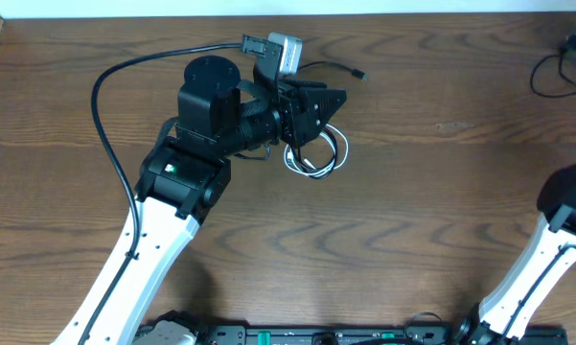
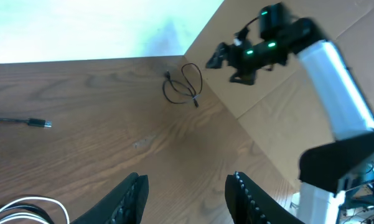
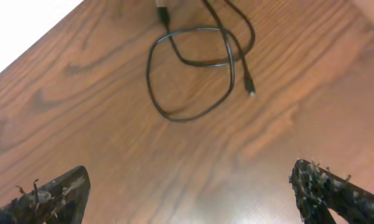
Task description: Untangle cables
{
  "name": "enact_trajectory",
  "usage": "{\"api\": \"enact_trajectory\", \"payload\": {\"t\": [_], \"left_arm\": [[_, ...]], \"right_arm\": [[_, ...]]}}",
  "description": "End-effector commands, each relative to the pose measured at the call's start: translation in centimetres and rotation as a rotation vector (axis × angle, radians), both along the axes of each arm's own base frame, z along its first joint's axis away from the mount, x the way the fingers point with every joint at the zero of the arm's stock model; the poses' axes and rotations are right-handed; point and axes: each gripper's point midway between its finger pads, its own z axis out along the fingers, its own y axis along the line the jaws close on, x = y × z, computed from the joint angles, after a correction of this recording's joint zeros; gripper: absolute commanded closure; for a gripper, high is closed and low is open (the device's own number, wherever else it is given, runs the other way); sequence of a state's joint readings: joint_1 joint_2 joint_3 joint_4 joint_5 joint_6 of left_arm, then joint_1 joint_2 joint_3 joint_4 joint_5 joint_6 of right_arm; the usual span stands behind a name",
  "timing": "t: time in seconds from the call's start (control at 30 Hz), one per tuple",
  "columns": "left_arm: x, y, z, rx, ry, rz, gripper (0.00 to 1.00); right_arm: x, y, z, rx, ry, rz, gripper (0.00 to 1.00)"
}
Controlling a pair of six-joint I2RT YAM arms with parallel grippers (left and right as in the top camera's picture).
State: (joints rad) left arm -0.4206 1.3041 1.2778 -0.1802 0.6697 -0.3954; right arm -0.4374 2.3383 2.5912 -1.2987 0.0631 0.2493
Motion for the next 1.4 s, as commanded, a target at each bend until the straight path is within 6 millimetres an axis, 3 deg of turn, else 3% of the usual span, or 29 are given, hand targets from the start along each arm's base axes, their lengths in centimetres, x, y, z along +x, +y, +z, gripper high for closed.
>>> {"api": "enact_trajectory", "payload": {"t": [0.0, 0.1, 0.23, 0.37, 0.57, 0.7, 0.8, 0.93, 1.17, 1.37], "left_arm": [[0.4, 0.0, 0.1, 0.008, -0.008, 0.006, 0.55], [0.6, -0.1, -1.4, 0.048, 0.01, -0.003, 0.55], [1.0, 0.8, -3.8, 0.121, 0.062, 0.024, 0.55], [2.6, 4.8, -6.4, 0.203, 0.163, 0.178, 0.56], [4.3, 12.6, -9.1, 0.242, 0.312, 0.381, 0.56], [4.4, 15.9, -10.1, 0.247, 0.382, 0.463, 0.56], [4.4, 16.9, -10.4, 0.249, 0.4, 0.488, 0.56], [4.4, 17.0, -10.5, 0.249, 0.404, 0.491, 0.56], [4.2, 17.0, -10.7, 0.253, 0.418, 0.49, 0.55], [4.1, 17.0, -10.8, 0.254, 0.419, 0.49, 0.55]], "right_arm": [[1.3, 5.7, 1.8, 0.134, -0.074, 0.249, 0.01], [2.6, 13.5, 2.2, 0.292, -0.134, 0.551, 0.03], [3.0, 20.3, 1.6, 0.342, -0.095, 0.684, 0.12], [3.3, 29.0, -0.3, 0.371, -0.032, 0.839, 0.22], [2.1, 38.2, -3.2, 0.405, 0.058, 0.992, 0.34], [1.1, 42.5, -5.6, 0.418, 0.136, 0.974, 0.48], [0.2, 45.4, -6.7, 0.432, 0.173, 0.99, 0.48], [-1.2, 49.0, -9.4, 0.407, 0.242, 1.002, 0.5], [-2.1, 54.9, -13.6, 0.356, 0.238, 1.203, 0.53], [-2.0, 57.4, -16.5, 0.319, 0.218, 1.299, 0.52]]}}
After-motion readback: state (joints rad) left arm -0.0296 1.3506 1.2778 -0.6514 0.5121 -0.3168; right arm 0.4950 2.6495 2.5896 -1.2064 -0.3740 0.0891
